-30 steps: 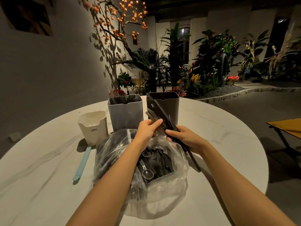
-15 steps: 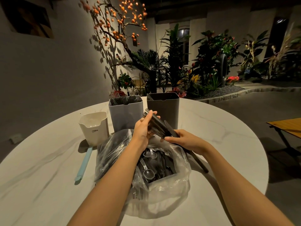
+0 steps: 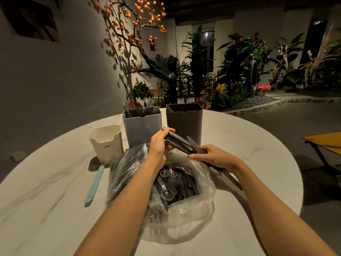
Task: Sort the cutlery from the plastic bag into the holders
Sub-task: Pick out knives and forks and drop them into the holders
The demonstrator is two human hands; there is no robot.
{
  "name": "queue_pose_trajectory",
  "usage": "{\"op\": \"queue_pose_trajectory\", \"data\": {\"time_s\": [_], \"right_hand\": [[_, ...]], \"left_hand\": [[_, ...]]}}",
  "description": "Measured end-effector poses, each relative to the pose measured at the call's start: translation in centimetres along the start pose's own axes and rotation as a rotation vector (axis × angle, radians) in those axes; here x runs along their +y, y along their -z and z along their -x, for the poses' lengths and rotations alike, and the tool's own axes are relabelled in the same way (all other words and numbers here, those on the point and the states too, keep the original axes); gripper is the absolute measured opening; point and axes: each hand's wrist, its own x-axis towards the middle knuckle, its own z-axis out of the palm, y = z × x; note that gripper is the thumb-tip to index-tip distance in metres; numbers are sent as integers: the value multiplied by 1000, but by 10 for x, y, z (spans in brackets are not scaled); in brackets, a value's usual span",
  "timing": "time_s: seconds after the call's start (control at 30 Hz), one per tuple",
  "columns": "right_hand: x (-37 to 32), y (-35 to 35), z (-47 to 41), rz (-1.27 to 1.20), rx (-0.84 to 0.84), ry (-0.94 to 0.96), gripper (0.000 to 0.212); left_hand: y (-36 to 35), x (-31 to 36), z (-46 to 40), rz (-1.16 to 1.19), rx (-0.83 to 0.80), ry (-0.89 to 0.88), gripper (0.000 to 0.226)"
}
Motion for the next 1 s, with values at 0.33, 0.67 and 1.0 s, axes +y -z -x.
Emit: {"op": "queue_pose_trajectory", "data": {"time_s": [0.33, 0.67, 1.0], "right_hand": [[3, 11, 4, -124, -175, -8, 13], [5, 9, 2, -74, -86, 62, 14], [-2, 8, 6, -78, -146, 24, 7]], "left_hand": [[4, 6, 7, 198, -142, 135, 27], [-1, 8, 9, 112, -141, 147, 27], [1, 7, 10, 53, -244, 86, 11]]}}
